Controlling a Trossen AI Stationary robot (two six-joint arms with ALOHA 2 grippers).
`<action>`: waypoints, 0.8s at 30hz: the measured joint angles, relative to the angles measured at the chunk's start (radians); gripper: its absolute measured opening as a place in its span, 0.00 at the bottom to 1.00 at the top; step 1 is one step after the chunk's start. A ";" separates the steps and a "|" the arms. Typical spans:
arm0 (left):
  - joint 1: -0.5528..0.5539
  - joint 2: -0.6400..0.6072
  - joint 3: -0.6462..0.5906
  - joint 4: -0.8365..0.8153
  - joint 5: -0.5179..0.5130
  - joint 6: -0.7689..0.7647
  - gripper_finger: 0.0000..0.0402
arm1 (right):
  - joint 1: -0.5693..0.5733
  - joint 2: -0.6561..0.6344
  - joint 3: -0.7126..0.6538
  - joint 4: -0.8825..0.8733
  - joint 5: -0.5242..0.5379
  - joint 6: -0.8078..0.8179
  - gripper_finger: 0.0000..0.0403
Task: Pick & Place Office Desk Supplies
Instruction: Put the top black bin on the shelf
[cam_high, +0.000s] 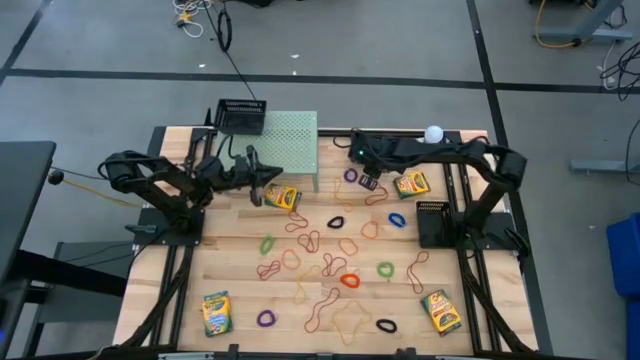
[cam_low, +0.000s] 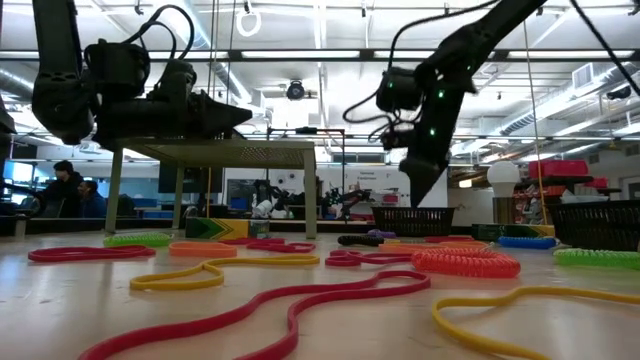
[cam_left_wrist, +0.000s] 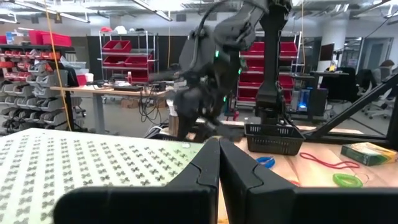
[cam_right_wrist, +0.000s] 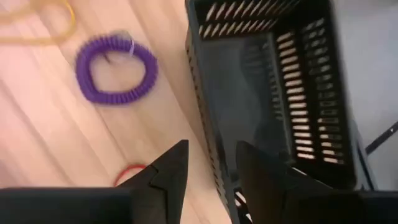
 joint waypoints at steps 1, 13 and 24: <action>0.000 0.000 0.003 0.002 0.000 -0.002 0.02 | -0.003 0.011 0.000 0.004 0.003 -0.008 0.34; 0.000 0.000 0.005 0.009 0.000 0.012 0.02 | -0.009 0.027 0.000 0.007 0.036 -0.054 0.03; 0.000 0.000 0.006 0.011 -0.027 0.042 0.02 | 0.068 -0.065 0.235 -0.171 0.124 -0.108 0.03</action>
